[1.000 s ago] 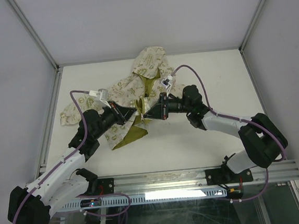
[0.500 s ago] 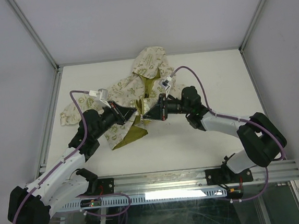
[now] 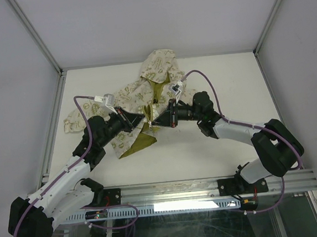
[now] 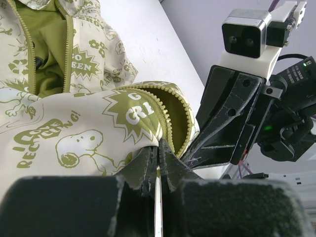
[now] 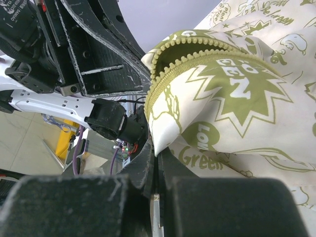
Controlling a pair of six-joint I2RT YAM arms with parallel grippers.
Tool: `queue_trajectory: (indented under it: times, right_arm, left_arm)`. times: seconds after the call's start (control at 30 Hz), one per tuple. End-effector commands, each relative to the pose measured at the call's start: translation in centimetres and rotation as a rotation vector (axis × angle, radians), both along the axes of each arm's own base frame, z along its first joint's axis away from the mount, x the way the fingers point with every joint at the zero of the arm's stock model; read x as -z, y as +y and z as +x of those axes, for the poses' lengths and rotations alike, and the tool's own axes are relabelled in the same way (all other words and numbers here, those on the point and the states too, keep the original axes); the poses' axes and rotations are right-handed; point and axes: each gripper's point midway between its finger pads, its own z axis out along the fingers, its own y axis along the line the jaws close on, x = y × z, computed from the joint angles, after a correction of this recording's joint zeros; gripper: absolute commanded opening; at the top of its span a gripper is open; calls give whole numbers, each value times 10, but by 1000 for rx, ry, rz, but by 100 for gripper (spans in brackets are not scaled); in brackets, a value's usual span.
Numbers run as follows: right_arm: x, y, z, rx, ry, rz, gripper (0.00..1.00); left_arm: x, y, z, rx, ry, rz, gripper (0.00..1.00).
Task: Zip up the jacket
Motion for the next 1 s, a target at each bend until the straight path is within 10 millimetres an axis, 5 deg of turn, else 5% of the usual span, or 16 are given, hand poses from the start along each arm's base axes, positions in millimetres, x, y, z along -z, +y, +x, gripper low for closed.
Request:
queue_trajectory:
  times: [0.0, 0.97]
  right_arm:
    - [-30, 1, -2, 5, -95, 80, 0]
    - [-32, 3, 5, 43, -100, 89, 0]
  left_arm:
    - [-12, -2, 1, -6, -30, -28, 0]
    - [-14, -5, 0, 0, 1, -45, 0]
